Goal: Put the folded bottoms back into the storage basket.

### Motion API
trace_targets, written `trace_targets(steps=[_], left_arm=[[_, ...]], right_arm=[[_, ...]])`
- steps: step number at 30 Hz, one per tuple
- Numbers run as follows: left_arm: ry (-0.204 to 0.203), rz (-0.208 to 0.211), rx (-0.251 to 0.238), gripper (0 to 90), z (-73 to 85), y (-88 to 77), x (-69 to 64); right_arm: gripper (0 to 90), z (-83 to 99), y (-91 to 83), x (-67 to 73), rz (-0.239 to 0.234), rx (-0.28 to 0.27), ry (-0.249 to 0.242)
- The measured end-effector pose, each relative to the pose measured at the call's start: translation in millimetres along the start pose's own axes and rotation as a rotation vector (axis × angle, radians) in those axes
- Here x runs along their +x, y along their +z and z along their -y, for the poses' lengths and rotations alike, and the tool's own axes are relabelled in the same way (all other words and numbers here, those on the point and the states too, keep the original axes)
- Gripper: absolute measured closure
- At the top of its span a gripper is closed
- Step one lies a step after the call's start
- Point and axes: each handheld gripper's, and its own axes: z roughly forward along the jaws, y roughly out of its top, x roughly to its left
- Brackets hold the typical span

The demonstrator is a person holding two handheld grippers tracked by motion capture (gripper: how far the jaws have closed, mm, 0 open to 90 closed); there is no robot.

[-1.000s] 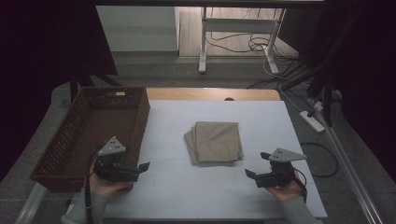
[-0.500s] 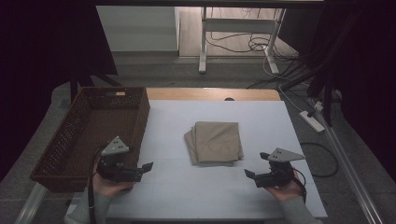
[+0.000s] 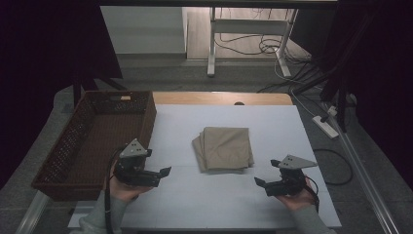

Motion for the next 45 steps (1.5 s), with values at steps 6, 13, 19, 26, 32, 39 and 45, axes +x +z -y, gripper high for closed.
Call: trace_targets(steps=[6, 13, 19, 26, 32, 39, 45], left_arm=[[-0.003, 0.009, 0.011, 8.9, -5.3, 10.4, -1.6], [0.007, 0.012, 0.024, 9.0, -11.0, 22.0, -2.7], [0.016, 0.025, 0.034, 8.9, -14.8, 31.9, -5.0], [0.021, 0.024, 0.021, 9.1, -23.3, 43.5, -5.6], [0.03, 0.03, 0.026, 9.2, -33.8, 57.5, -5.9], [0.033, 0.032, 0.03, 9.4, -39.4, 67.6, -4.9], [0.026, 0.031, 0.041, 9.3, -42.7, 76.8, -1.2]], right_arm=[[8.3, 0.4, 0.8, 0.2, 0.0, 0.003, 0.001], [8.3, 1.1, 1.4, 0.1, 0.002, 0.007, 0.0], [9.4, 1.4, 1.4, 0.6, 0.004, 0.006, -0.002], [9.4, 1.6, 2.6, 1.0, 0.004, 0.014, -0.004], [9.4, 2.1, 3.5, 0.9, 0.002, 0.018, -0.004], [9.4, 2.4, 4.1, 0.9, 0.0, 0.022, -0.005], [9.4, 2.8, 5.7, 1.4, 0.0, 0.024, -0.003]])
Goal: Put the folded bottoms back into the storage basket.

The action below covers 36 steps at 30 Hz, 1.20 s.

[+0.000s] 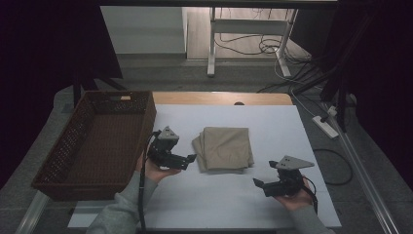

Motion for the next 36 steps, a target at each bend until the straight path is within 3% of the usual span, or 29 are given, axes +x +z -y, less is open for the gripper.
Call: trace_targets(steps=[24, 36], left_arm=[[-0.013, -0.002, 0.029, 9.5, -14.9, 44.4, 12.2], [-0.048, -0.001, 0.036, 9.6, -22.2, 64.5, 22.1]], right_arm=[[9.4, 0.7, 2.0, 0.3, 0.004, 0.015, -0.007], [9.4, 0.9, 2.4, 0.6, 0.006, 0.016, -0.004]])
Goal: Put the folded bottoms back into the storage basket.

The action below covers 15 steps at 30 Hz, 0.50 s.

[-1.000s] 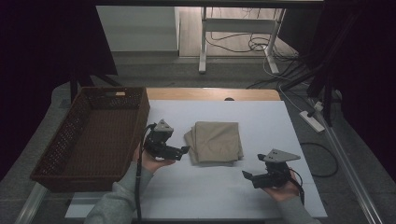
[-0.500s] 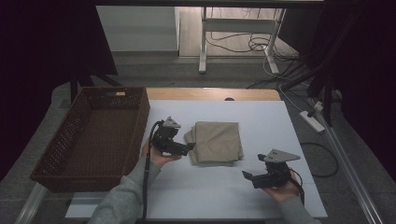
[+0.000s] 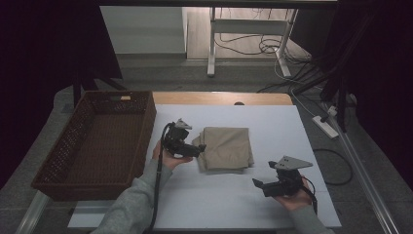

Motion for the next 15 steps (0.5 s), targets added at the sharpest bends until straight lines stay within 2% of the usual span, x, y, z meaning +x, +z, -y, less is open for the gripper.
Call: trace_targets(steps=[6, 12, 15], left_arm=[[-0.008, -0.006, 0.014, 9.6, -9.0, 14.5, 4.2], [-0.023, -0.014, 0.032, 10.0, -18.2, 30.3, 16.1], [-0.033, -0.002, 0.04, 10.1, -23.6, 41.6, 23.2]], right_arm=[[9.5, 0.0, 0.7, 0.1, -0.003, 0.001, -0.001], [9.5, 0.0, 1.2, -0.3, -0.005, 0.001, 0.001], [9.5, 0.1, 1.6, -0.1, -0.005, 0.003, -0.001]])
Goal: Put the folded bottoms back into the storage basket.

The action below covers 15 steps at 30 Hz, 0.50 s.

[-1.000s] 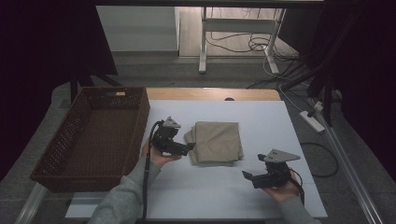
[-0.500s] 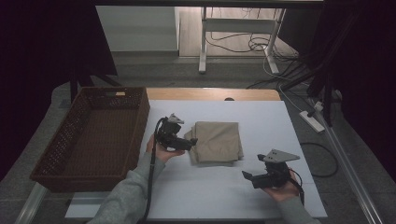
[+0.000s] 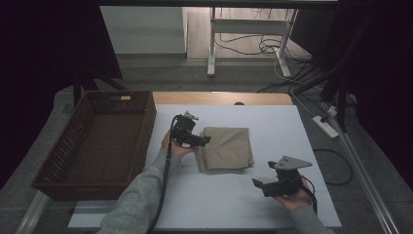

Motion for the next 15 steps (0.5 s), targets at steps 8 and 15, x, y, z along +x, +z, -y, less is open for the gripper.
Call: trace_targets(steps=[8, 15], left_arm=[[-0.012, 0.013, 0.028, 10.2, -7.1, 18.3, 11.7], [-0.036, 0.038, 0.046, 10.3, -11.7, 32.4, 19.1]], right_arm=[[9.5, 0.5, 0.2, -0.7, -0.003, -0.001, 0.004], [9.5, 0.6, 0.3, -0.9, -0.004, 0.0, 0.004]])
